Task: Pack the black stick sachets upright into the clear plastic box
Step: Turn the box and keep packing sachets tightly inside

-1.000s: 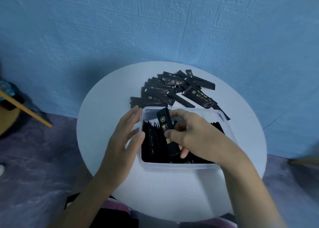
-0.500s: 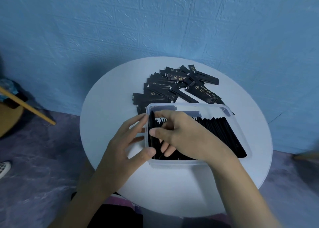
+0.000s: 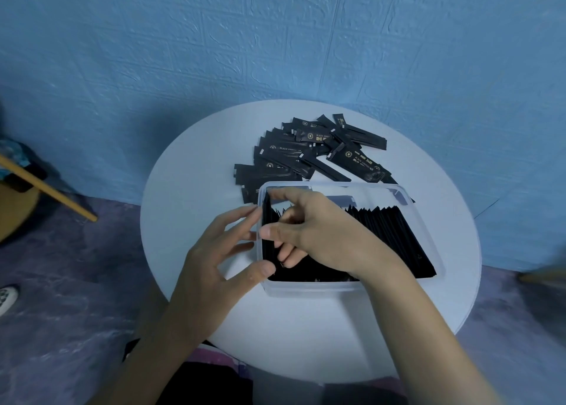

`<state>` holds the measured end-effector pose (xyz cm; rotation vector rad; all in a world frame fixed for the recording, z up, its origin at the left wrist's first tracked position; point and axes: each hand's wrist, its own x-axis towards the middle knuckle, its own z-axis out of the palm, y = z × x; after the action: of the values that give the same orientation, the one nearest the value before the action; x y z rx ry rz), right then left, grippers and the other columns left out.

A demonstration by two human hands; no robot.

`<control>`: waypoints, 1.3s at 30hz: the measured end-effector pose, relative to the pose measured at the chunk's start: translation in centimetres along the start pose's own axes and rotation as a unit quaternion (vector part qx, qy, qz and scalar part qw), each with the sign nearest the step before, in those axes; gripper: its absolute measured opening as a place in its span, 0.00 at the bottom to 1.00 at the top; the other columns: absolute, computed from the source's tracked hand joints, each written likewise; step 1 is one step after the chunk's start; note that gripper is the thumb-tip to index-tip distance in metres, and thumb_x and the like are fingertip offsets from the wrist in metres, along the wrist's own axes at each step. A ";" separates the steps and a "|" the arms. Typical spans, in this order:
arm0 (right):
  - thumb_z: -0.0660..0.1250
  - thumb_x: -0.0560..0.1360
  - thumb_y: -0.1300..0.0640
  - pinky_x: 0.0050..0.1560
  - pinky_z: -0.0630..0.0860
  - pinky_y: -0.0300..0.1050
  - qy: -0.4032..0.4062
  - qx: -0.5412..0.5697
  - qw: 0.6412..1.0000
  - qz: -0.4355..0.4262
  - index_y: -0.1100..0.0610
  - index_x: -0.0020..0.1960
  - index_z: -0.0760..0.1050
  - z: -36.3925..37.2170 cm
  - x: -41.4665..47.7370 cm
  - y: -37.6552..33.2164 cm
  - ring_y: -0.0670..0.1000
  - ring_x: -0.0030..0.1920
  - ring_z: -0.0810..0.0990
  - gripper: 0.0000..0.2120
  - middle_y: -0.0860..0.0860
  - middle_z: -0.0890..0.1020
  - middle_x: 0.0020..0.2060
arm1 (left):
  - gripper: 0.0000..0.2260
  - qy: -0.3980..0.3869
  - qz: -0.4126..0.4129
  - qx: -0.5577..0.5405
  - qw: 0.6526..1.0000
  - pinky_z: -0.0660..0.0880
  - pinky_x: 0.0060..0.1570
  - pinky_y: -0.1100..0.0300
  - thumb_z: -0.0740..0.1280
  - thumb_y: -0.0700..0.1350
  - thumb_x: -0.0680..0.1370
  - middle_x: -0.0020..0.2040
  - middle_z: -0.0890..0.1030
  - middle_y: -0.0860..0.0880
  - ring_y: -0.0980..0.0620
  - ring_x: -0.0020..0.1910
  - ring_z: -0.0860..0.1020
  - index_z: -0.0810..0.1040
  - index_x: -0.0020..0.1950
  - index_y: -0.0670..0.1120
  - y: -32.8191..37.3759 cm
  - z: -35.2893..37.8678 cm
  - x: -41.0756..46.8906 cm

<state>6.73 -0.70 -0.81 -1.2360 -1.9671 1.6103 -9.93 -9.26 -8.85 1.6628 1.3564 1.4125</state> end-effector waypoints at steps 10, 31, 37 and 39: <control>0.72 0.78 0.59 0.33 0.79 0.41 -0.011 -0.024 1.000 0.003 0.54 0.76 0.66 -0.6 0.0 -0.1 0.48 0.30 0.79 0.29 0.55 0.78 0.39 | 0.19 0.025 0.060 0.088 0.994 0.75 0.61 0.66 0.68 0.53 0.77 0.69 0.76 0.53 0.57 0.67 0.76 0.78 0.67 0.51 0.2 0.1 -0.1; 0.70 0.76 0.55 0.37 0.75 0.42 0.112 -0.421 0.898 0.060 0.61 0.57 0.81 -11.6 9.2 -1.1 0.54 0.34 0.80 0.12 0.57 0.85 0.45 | 0.20 -0.018 0.083 0.183 0.979 0.69 0.51 0.73 0.52 0.55 0.85 0.70 0.68 0.52 0.57 0.51 0.76 0.77 0.70 0.56 0.1 0.5 1.6; 0.70 0.73 0.57 0.36 0.71 0.42 0.097 -0.490 0.859 0.112 0.60 0.46 0.79 -11.2 11.3 0.9 0.58 0.40 0.80 0.06 0.55 0.83 0.39 | 0.14 0.001 0.074 0.186 0.980 0.71 0.48 0.69 0.55 0.54 0.82 0.70 0.69 0.54 0.57 0.52 0.77 0.78 0.61 0.58 0.1 0.6 1.6; 0.69 0.73 0.58 0.32 0.67 0.41 0.087 -0.483 0.863 0.120 0.59 0.37 0.74 -11.5 11.3 1.2 0.57 0.38 0.75 0.09 0.54 0.77 0.32 | 0.11 0.009 0.069 0.184 0.980 0.72 0.45 0.68 0.56 0.54 0.81 0.69 0.70 0.55 0.57 0.53 0.77 0.76 0.59 0.58 0.1 0.6 1.5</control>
<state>8.75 15.34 -1.32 -1.9210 -2.6491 0.4478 -9.44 -7.77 -8.41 2.0168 1.6157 1.3118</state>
